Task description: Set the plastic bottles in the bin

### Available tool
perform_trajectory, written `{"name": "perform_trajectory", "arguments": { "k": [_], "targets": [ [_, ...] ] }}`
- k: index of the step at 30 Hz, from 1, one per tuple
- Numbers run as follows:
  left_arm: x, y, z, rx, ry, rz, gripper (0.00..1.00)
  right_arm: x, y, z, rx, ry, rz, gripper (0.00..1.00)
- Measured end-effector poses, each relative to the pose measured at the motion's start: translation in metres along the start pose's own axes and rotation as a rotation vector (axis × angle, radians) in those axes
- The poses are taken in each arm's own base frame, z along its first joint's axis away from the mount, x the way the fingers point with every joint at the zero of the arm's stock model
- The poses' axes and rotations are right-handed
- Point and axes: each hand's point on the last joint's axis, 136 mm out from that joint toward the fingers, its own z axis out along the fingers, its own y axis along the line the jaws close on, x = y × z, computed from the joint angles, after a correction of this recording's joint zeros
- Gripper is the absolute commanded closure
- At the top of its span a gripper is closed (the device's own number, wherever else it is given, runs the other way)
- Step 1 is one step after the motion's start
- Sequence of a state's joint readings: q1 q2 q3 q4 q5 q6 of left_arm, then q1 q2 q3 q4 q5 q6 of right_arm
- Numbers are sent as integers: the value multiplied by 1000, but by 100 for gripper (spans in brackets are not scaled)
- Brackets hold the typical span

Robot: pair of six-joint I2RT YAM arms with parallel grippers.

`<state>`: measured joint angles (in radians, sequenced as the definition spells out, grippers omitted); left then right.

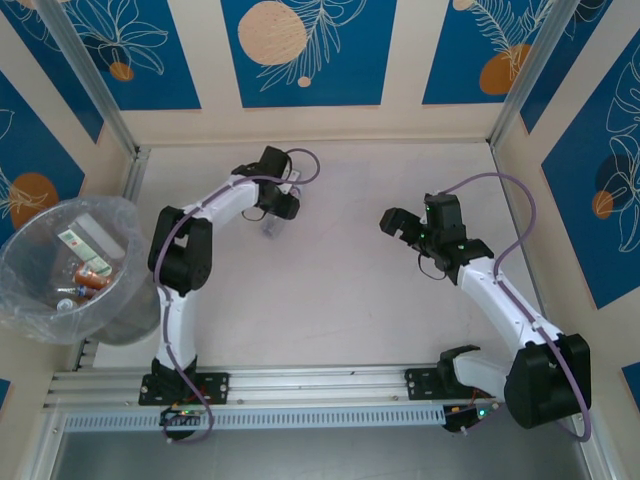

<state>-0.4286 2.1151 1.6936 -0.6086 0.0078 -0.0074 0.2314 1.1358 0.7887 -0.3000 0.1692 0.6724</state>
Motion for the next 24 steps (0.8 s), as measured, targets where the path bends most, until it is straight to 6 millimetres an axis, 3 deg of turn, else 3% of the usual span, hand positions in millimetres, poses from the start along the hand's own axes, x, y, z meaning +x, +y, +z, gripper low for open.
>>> {"name": "perform_trajectory", "arguments": {
  "k": [7, 11, 16, 21, 24],
  "targets": [
    [51, -1, -3, -46, 79, -39, 57, 5, 0, 6, -4, 30, 9, 1],
    [75, -2, -15, -82, 106, -51, 46, 8, -1, 11, -4, 49, 11, 1],
    [85, -2, -21, -110, 122, -49, 38, 10, 1, 17, -5, 70, 13, 1],
    [88, -1, -20, -120, 145, -44, 40, 7, 5, 20, -14, 72, 12, 1],
    [89, 0, -17, -125, 155, -41, 47, 8, 5, 21, -15, 73, 11, 1]
  ]
}}
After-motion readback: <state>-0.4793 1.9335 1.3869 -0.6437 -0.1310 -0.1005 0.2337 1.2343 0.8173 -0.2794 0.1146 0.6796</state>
